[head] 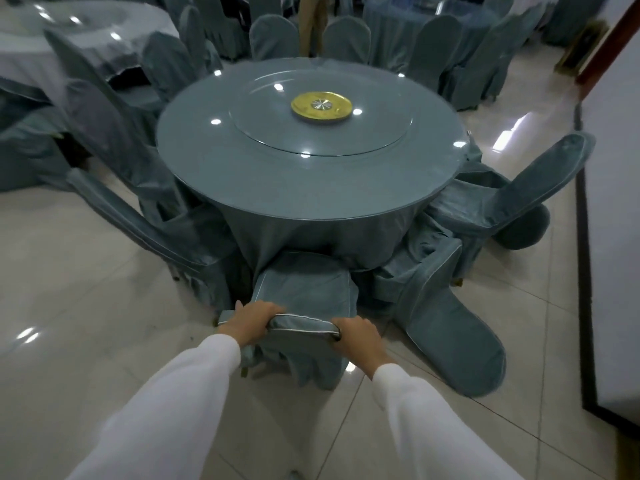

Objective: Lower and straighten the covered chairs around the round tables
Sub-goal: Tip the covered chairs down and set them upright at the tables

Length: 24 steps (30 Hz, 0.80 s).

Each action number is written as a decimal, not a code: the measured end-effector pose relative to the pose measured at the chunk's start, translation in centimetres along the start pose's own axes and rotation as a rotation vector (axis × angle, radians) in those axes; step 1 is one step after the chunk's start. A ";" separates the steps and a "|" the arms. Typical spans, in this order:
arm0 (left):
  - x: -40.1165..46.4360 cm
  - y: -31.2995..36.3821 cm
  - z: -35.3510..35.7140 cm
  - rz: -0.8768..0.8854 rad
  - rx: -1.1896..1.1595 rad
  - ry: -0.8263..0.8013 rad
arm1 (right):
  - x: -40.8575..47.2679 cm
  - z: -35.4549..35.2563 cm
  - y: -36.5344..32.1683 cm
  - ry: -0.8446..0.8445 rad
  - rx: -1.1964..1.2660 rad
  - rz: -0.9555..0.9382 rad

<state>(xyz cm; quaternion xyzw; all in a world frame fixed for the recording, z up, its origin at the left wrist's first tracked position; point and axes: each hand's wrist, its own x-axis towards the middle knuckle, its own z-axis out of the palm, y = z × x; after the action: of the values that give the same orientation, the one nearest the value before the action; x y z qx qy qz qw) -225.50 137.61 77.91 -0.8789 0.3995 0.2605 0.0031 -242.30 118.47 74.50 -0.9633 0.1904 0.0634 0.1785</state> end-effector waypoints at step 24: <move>5.8 -6.2 -1.9 -0.032 -0.119 0.044 | 7.8 0.0 0.5 -0.093 0.024 0.033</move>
<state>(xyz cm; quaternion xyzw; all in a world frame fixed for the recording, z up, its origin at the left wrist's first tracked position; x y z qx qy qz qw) -217.09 137.36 75.58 -0.8893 0.3693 0.2643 -0.0538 -235.34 115.40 72.82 -0.9538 0.1985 0.1089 0.1975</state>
